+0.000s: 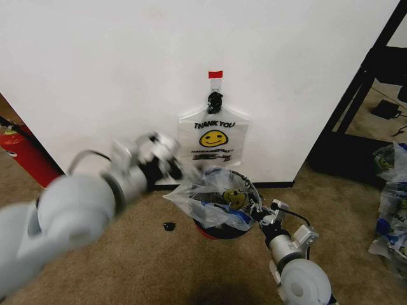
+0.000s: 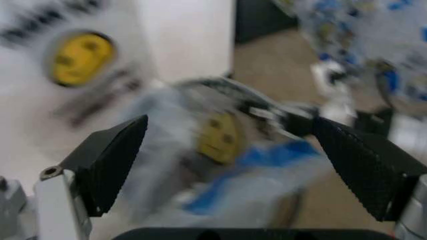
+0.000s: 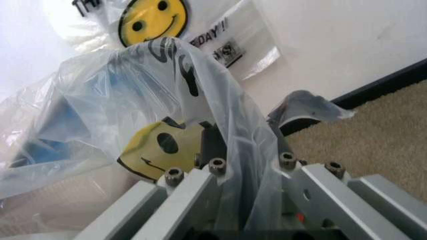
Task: Pick up the garbage bag from the wall and place it over the trash bin.
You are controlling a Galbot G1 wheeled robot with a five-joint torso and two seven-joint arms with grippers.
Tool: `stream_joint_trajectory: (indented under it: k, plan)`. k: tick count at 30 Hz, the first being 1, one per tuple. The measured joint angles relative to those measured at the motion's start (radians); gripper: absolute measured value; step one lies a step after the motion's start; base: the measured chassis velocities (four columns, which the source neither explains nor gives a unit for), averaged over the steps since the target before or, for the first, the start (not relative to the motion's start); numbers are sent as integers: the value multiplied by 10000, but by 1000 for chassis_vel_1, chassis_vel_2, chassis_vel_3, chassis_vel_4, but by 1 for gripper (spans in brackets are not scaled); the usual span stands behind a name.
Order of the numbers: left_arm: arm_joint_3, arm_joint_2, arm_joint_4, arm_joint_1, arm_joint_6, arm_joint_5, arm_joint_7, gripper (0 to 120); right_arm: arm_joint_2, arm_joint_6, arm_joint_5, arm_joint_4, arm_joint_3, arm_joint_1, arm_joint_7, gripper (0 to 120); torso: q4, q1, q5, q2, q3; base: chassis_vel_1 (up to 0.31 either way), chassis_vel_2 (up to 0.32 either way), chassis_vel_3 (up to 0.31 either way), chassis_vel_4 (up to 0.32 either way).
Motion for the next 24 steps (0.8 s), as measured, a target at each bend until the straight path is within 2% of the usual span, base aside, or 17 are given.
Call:
stream_joint_trajectory:
  k: [3, 5, 8, 14, 24]
  plan:
    - [497, -298, 169, 0, 187, -194, -286, 95, -105, -92, 18, 63, -163, 68, 39, 1, -4, 0, 2, 0, 0, 0, 0, 0, 0]
    - [691, -286, 347, -136, 190, -393, -449, 94, -165, -120, 43, 44, -207, 131, 41, 1, 3, 0, 1, 0, 0, 0, 0, 0, 0]
    - [919, -218, 548, -305, 191, -425, -507, 92, -197, -124, 70, -2, -207, 149, 42, 1, 0, 0, 3, 0, 0, 0, 0, 0, 0]
    - [1450, -237, 1120, -417, 216, 6, -524, 82, -184, -143, 103, -96, -282, 277, 62, 1, 0, 1, 0, 0, 1, 0, 0, 0, 0]
    - [1892, -214, 1383, -555, 215, 258, -467, 71, -194, -171, 123, -160, -348, 341, 96, 1, -2, 1, 1, 0, 1, 0, 0, 0, 0]
